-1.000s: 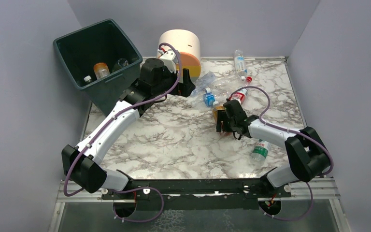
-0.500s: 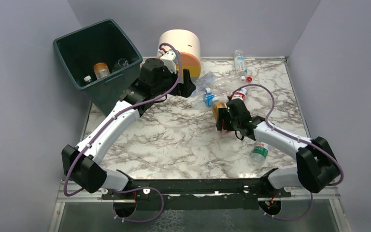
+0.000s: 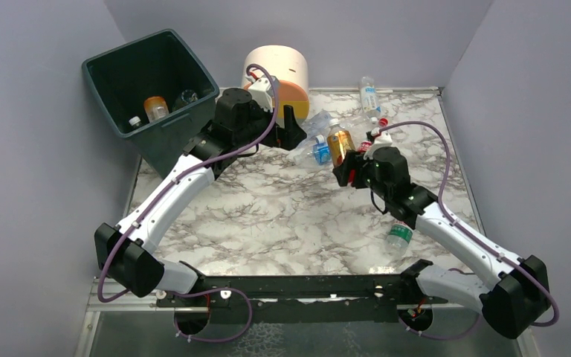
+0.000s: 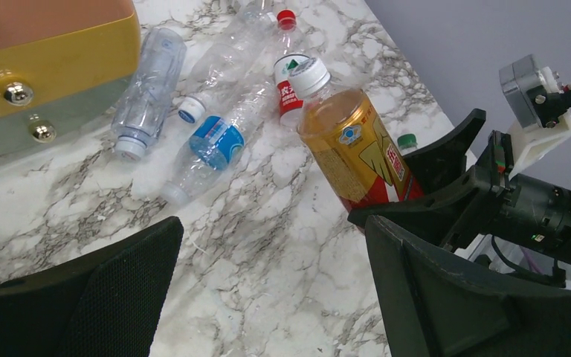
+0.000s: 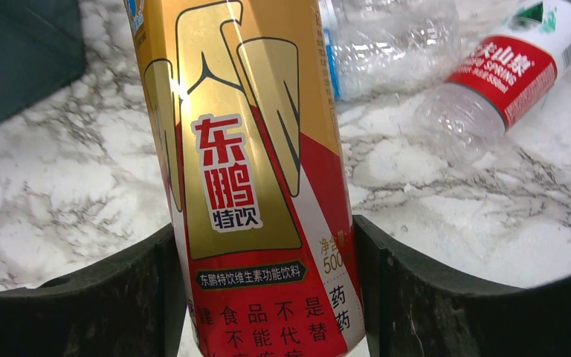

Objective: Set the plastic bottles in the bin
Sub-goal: Pick up the plastic bottle at the center of the board.

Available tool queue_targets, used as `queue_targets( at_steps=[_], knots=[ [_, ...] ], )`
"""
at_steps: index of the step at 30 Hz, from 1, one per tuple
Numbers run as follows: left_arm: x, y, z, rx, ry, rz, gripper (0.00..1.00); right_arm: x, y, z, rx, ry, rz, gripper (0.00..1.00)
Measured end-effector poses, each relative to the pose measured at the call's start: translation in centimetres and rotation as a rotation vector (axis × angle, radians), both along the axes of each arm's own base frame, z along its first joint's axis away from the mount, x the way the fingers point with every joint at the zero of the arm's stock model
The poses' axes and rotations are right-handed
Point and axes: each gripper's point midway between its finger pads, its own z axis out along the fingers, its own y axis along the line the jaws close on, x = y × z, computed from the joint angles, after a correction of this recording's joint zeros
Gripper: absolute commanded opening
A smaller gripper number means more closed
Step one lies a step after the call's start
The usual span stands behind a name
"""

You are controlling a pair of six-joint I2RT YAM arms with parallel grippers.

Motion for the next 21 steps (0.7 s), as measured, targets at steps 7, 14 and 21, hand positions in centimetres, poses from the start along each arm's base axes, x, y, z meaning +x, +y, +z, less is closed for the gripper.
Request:
queue_targets(
  at_steps=[7,14,21],
  knots=[
    [-0.1,-0.6,2.5,-0.055,-0.03,-0.023,0.99,1.3,0.9,3.1,0.069,-0.129,0.015,0.45],
    [-0.4,-1.0,5.6,-0.106,-0.072,-0.043,0.99,2.5,1.7,6.8,0.119,-0.272,0.033,0.45],
    [-1.0,-1.4,12.3,-0.193,-0.182,-0.081,0.99,3.1,2.7,12.0,0.201,-0.427,0.069,0.45]
  ],
)
